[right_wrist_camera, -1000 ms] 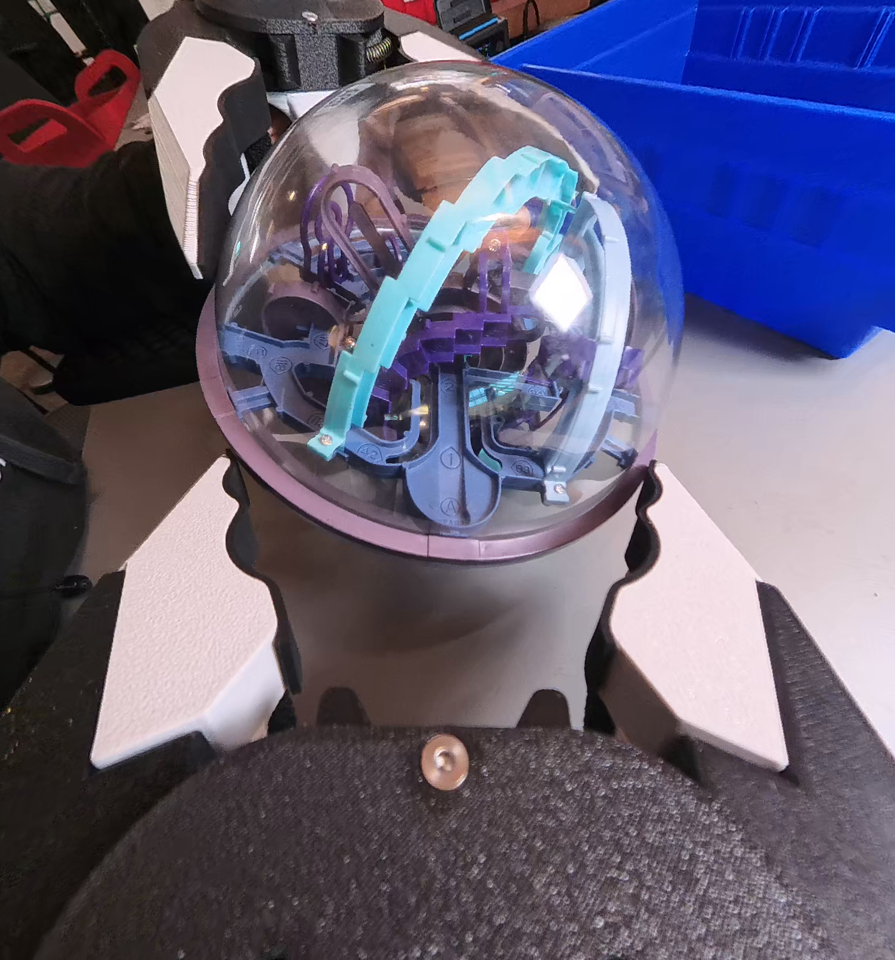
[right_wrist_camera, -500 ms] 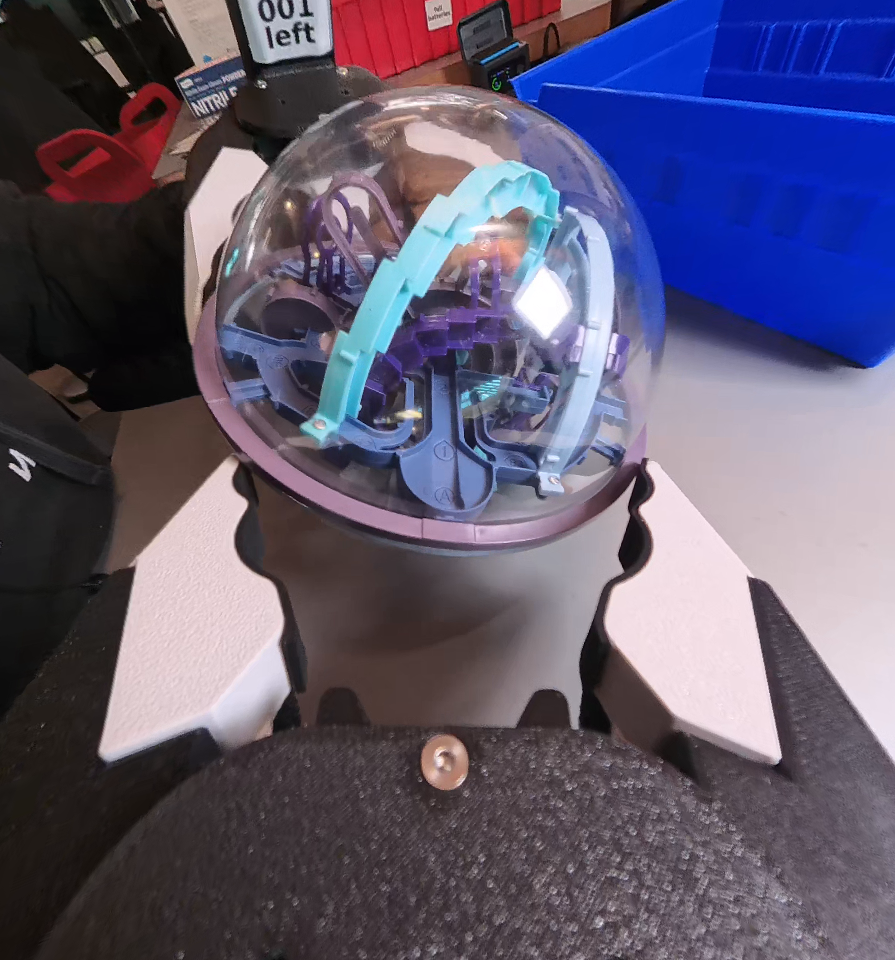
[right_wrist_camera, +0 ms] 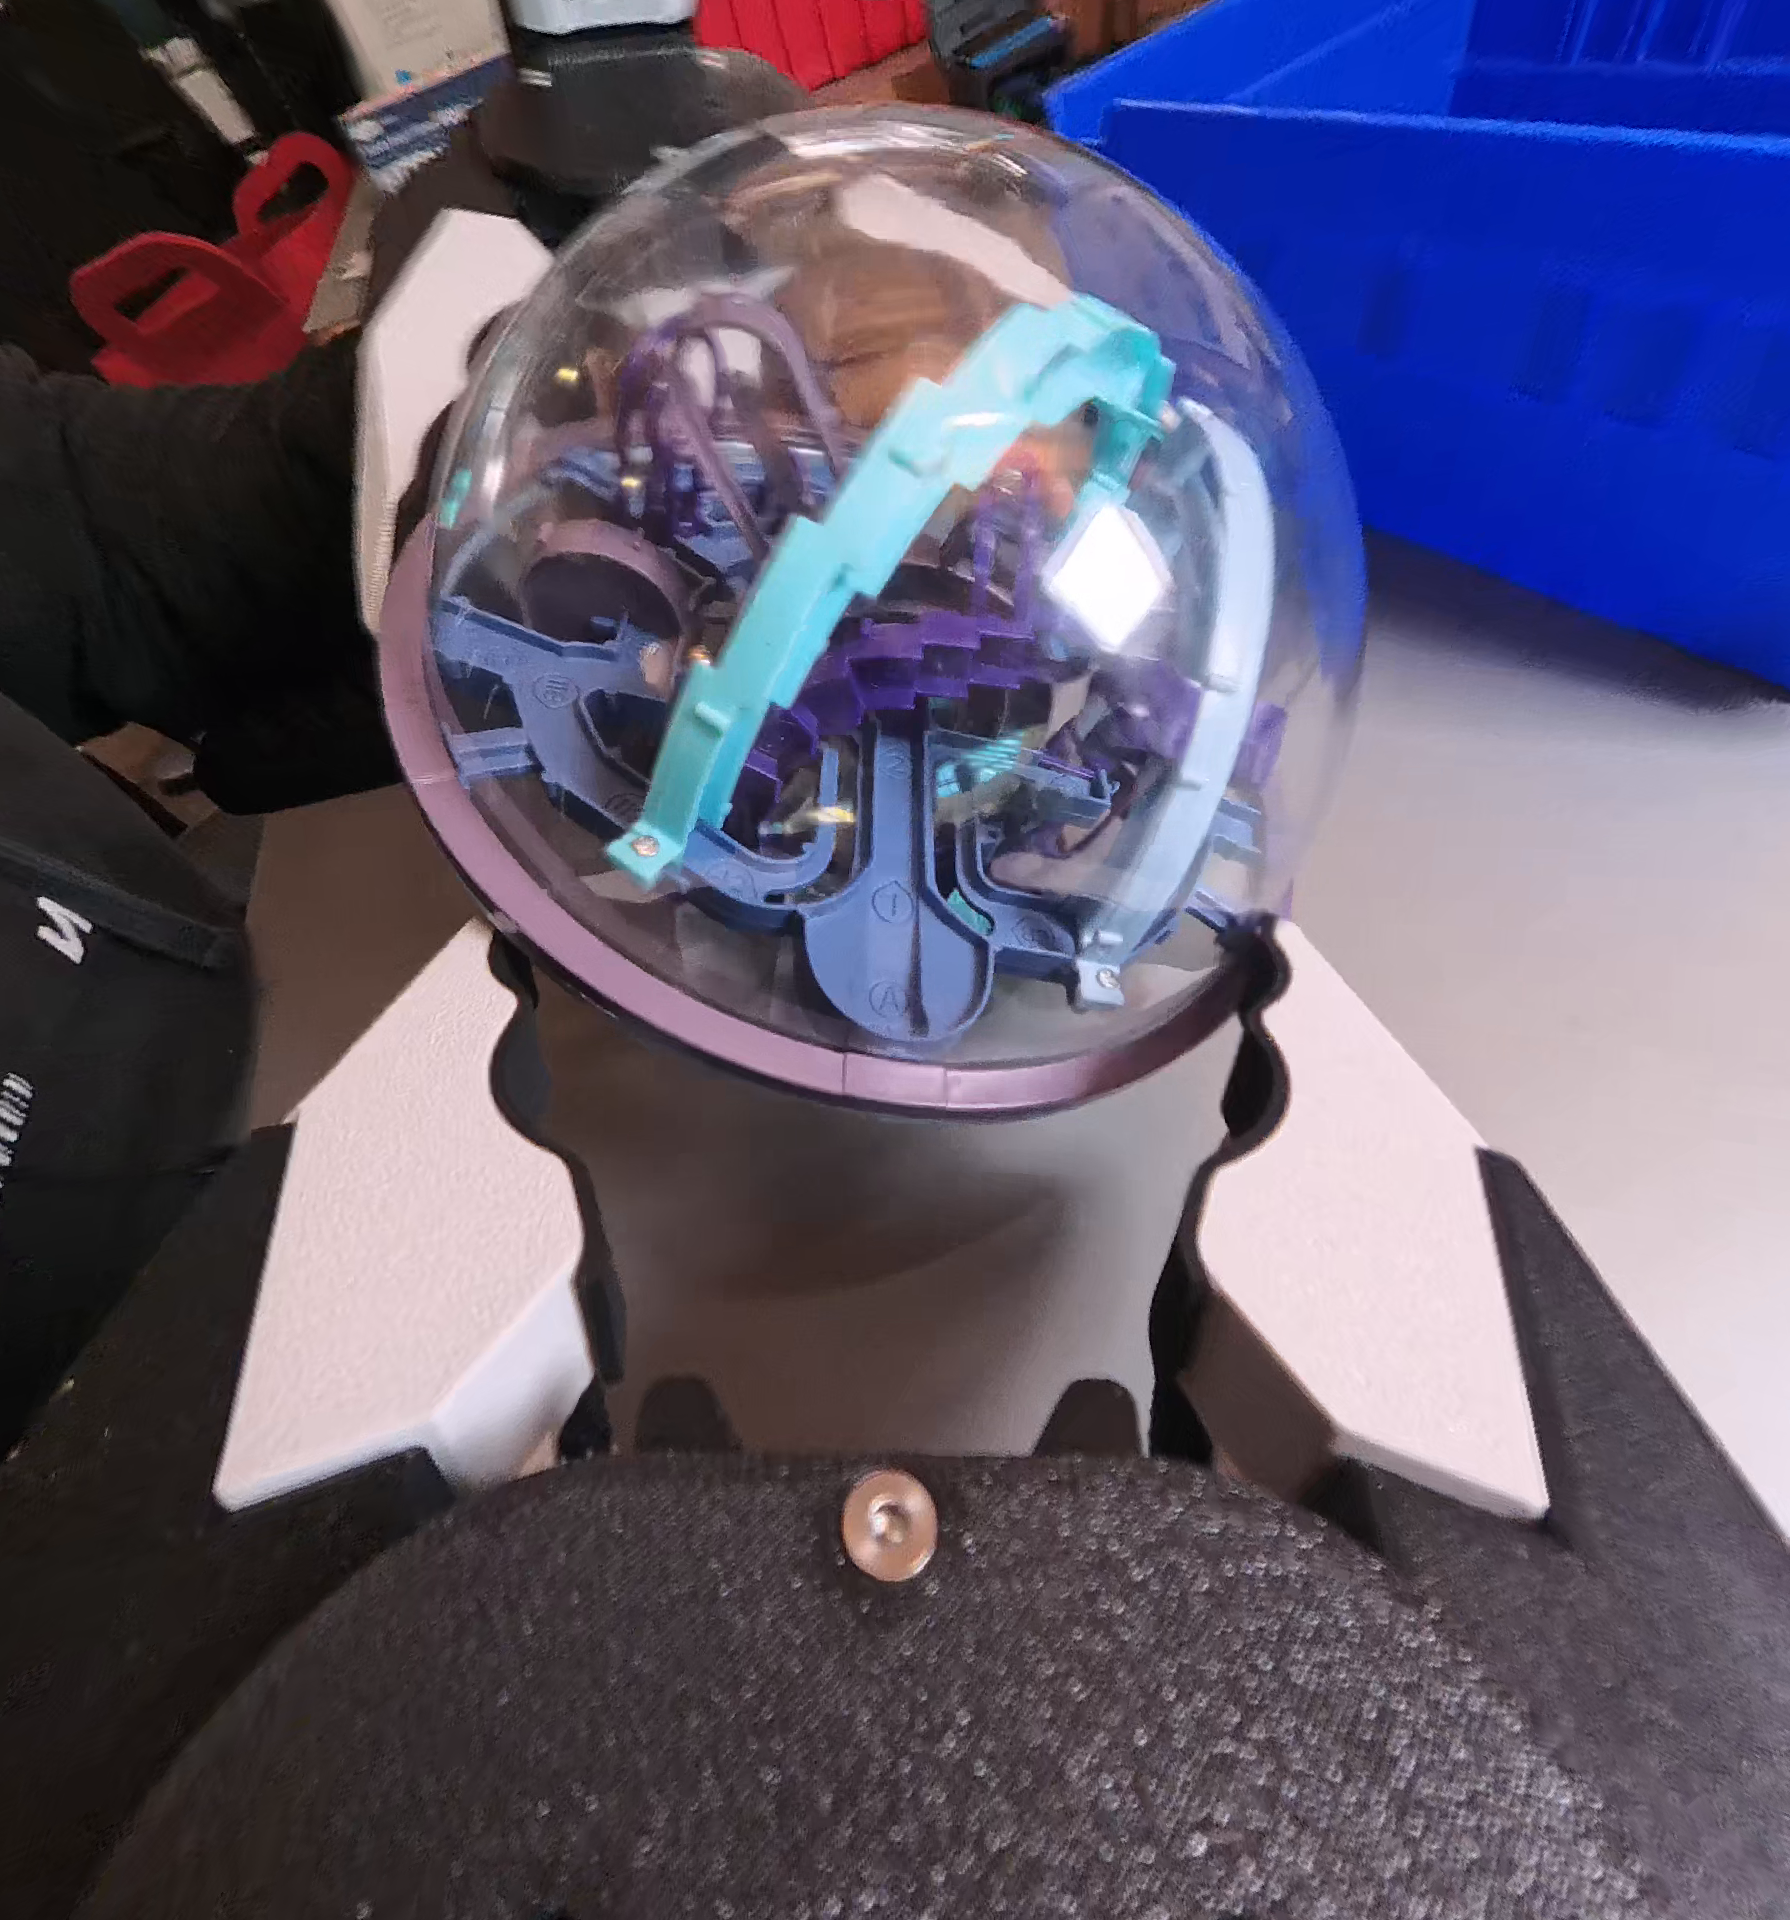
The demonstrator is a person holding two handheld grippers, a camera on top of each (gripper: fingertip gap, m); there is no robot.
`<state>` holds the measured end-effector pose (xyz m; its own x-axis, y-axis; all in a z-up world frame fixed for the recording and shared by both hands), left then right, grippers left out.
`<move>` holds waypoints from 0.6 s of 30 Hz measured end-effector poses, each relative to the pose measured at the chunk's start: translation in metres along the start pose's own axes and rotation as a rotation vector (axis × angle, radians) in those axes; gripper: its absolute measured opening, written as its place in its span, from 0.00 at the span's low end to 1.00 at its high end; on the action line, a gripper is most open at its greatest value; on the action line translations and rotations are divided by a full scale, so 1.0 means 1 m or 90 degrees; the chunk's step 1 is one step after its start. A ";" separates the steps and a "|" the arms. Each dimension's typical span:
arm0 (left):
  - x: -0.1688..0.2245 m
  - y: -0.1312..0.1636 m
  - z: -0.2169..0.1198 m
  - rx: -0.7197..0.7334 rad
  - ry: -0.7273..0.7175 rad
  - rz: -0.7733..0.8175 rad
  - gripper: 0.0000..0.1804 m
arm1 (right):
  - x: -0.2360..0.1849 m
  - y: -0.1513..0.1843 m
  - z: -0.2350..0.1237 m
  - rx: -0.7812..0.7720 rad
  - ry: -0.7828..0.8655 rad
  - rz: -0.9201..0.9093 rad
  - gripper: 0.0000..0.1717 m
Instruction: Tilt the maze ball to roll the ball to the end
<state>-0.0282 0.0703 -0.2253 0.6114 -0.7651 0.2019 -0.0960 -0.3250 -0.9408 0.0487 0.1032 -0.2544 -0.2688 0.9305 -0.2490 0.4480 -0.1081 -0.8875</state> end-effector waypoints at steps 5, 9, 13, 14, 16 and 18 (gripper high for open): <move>0.002 0.001 -0.001 -0.006 0.004 -0.002 0.87 | -0.002 0.000 0.001 -0.003 0.006 0.000 0.78; 0.001 0.002 -0.002 0.000 0.012 -0.018 0.87 | -0.003 -0.002 0.001 0.003 0.003 0.010 0.78; 0.000 0.003 -0.004 0.006 0.024 -0.041 0.87 | -0.004 -0.003 0.002 0.007 0.000 0.028 0.77; 0.001 0.003 -0.004 0.006 0.025 -0.044 0.87 | -0.005 -0.003 0.002 0.006 -0.002 0.034 0.77; 0.002 0.002 -0.005 0.003 0.029 -0.048 0.87 | -0.007 -0.002 0.004 0.000 -0.004 0.045 0.78; 0.003 0.001 -0.006 0.000 0.031 -0.052 0.87 | -0.010 0.000 0.006 -0.010 -0.009 0.059 0.77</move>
<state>-0.0310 0.0646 -0.2237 0.5780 -0.7621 0.2917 -0.0475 -0.3883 -0.9203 0.0467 0.0918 -0.2544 -0.2373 0.9118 -0.3351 0.4854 -0.1875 -0.8539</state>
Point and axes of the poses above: each gripper's, where its closed fingertips meet, z out along the fingers, y out of its underside, x = y × z across the jaws, the point moved 3 cm from there along -z, back along the fingers, and after that the axes turned 1 degree about z, right-handed, at the moved point
